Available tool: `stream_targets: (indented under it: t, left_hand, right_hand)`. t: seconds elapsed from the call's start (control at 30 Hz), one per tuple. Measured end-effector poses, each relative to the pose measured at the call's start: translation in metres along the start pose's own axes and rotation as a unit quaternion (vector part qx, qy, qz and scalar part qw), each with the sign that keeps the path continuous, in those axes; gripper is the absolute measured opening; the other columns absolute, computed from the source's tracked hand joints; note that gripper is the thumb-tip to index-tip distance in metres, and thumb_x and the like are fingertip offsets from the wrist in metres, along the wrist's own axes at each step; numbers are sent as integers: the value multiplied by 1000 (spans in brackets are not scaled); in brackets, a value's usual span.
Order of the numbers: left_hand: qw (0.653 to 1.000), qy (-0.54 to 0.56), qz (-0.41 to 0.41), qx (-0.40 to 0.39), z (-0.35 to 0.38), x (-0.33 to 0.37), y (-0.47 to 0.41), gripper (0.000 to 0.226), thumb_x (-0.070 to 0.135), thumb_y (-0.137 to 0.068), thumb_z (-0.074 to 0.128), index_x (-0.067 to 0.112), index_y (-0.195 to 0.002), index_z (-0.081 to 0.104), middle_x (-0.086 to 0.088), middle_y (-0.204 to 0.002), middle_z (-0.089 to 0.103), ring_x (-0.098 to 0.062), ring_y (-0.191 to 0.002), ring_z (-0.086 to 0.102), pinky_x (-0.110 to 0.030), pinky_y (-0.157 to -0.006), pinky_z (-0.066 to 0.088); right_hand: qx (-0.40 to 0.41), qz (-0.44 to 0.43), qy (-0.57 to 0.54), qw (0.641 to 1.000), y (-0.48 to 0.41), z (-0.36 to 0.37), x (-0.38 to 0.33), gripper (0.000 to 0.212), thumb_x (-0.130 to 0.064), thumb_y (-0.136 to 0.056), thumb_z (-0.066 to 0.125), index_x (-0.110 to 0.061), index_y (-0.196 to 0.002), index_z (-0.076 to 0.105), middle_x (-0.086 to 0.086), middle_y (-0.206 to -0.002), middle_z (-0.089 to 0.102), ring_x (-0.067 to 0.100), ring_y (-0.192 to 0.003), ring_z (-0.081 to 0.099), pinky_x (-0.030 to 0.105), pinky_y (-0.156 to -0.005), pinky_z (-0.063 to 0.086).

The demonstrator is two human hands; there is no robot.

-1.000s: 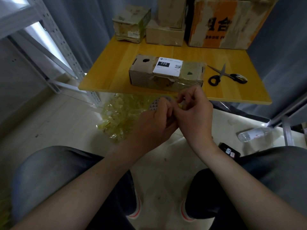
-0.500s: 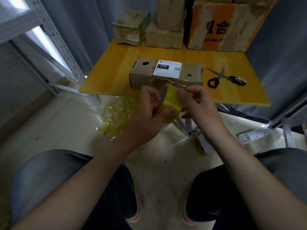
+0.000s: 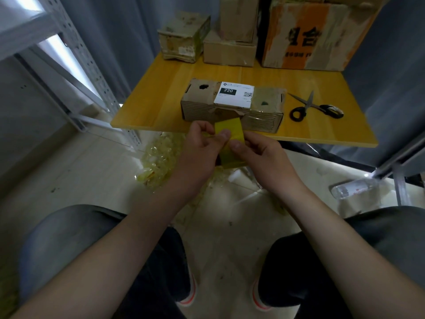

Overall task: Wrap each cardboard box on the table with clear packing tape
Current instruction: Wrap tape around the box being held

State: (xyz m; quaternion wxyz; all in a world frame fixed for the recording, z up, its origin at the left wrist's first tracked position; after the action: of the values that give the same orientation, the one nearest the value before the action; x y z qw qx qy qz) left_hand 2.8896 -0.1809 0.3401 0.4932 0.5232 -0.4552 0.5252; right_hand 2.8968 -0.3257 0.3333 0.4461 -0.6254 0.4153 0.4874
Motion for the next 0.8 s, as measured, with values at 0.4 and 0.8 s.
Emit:
stream_targets:
  t: [0.4, 0.8]
  left_hand:
    - [994, 26, -1, -106, 2, 2, 4, 35, -3, -100, 56, 14, -123, 36, 0, -87, 78, -12, -89, 73, -28, -75, 61]
    - [965, -214, 152, 2, -23, 15, -9, 10, 21, -93, 74, 26, -101, 72, 8, -98, 72, -6, -92, 70, -29, -77, 61]
  right_hand:
    - [60, 47, -65, 995, 3, -2, 0, 20, -19, -106, 56, -16, -112, 74, 15, -101, 74, 8, -86, 67, 19, -73, 53]
    - [17, -34, 242, 969, 5, -6, 17, 50, -57, -94, 56, -32, -136, 59, -7, -125, 69, 26, -134, 44, 52, -104, 50]
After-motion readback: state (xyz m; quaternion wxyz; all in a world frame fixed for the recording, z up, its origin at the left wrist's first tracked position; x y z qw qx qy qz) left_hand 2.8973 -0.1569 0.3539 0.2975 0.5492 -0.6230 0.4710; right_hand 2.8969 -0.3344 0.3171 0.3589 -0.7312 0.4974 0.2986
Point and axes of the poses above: each hand's wrist, its own y-axis away from the middle knuckle, its own z-axis out of the palm, x = y × z, the point moved 3 cm from there along -y, towards the middle knuckle
